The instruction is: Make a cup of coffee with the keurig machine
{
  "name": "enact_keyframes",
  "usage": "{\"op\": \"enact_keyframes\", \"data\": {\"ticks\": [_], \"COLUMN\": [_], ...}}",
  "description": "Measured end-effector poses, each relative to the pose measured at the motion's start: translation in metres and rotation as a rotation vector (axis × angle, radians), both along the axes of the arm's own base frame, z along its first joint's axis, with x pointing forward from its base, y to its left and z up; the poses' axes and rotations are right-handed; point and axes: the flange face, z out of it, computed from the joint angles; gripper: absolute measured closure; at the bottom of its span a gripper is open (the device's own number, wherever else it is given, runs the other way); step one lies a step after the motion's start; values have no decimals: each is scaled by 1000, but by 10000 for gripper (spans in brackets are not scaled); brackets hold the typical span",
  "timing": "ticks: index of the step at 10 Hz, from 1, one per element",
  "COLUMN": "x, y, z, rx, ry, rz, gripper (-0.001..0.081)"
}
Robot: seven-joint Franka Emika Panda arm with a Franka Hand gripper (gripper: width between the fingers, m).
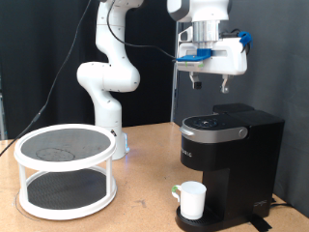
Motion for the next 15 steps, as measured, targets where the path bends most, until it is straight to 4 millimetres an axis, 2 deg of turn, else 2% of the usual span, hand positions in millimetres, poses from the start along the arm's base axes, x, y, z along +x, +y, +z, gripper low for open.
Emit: {"op": "enact_keyframes", "data": {"ticks": [1, 2, 3, 4, 6, 7, 8, 9, 10, 15], "x": [2, 3, 3, 2, -2, -4, -6, -8, -9, -11], "y": [-1, -2, -3, -2, 2, 4, 6, 8, 9, 5], "z": [-8, -17, -24, -31, -41, -46, -51, -55, -59, -70], "rx": [4, 8, 15, 24, 37, 38, 37, 37, 37, 37], "ry": [-13, -31, -48, -60, -53, -45, -38, -35, -34, -28], "rz": [-5, -8, -11, -13, -2, 5, 12, 18, 19, 12], "gripper": [72, 113, 266, 266, 557, 557, 692, 692, 785, 806]}}
